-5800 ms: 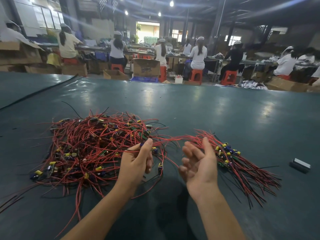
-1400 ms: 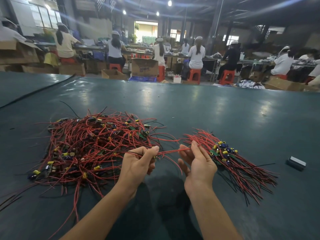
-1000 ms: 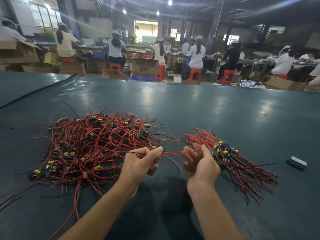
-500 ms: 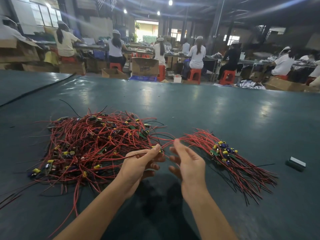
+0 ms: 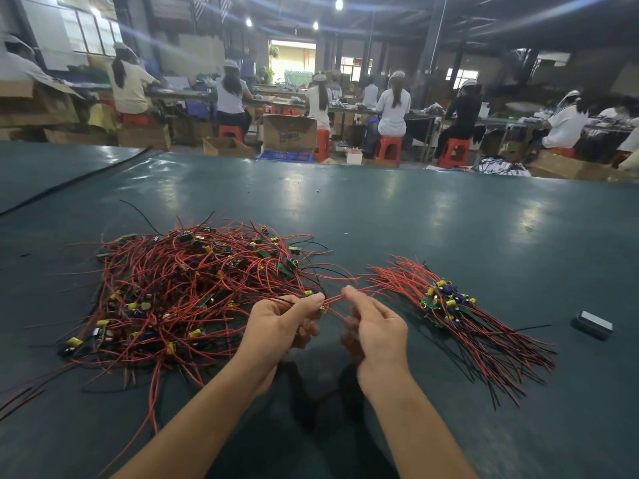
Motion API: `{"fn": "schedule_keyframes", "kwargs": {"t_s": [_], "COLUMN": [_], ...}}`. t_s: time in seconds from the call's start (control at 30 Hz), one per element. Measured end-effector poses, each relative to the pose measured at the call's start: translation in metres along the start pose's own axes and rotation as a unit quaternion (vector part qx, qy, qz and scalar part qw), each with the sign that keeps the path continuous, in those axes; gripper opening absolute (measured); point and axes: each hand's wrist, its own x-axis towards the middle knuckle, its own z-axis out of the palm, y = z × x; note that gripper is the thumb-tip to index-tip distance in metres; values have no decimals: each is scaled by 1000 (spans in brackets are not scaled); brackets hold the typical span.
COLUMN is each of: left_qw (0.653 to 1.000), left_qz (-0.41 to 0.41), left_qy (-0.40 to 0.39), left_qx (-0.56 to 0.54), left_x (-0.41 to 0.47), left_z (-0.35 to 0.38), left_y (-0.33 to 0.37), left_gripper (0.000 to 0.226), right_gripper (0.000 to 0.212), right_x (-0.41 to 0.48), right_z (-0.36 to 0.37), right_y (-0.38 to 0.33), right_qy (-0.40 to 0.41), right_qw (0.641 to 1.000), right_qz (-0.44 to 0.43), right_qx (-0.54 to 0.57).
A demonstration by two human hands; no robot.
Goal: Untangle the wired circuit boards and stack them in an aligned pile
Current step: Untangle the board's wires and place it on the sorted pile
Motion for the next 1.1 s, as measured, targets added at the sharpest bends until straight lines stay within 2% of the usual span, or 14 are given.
{"fn": "schedule_keyframes", "kwargs": {"t_s": [0.17,0.33,0.43,0.57,0.67,0.83,0.97,1.1], "left_qw": [1000,999,998,997,996,994,983,972], "left_qz": [30,52,60,66,64,52,29,-18], "left_qy": [-6,-1,8,26,62,91,102,88], "left_qx": [5,4,3,1,-17,-31,-153,-218], "left_x": [2,1,0,3,3,8,12,14], "left_z": [-2,-2,-2,-9,-11,-15,-22,-27], "left_y": [2,4,3,5,9,8,14,17], "left_gripper": [44,47,46,41,24,19,24,35], "right_gripper": [28,19,15,24,31,30,26,34], "right_x": [14,17,16,13,14,13,14,16], "right_z": [-19,-27,-27,-27,-27,-31,-36,-37], "right_y": [-19,-23,-22,-23,-21,-21,-26,-25], "right_qy": [52,67,43,-13,0,-6,-21,-26], "right_qw": [997,991,986,976,983,997,998,997], "right_qz": [-3,-7,29,103,91,60,45,23], "right_qx": [56,113,156,192,159,42,-35,-64]}}
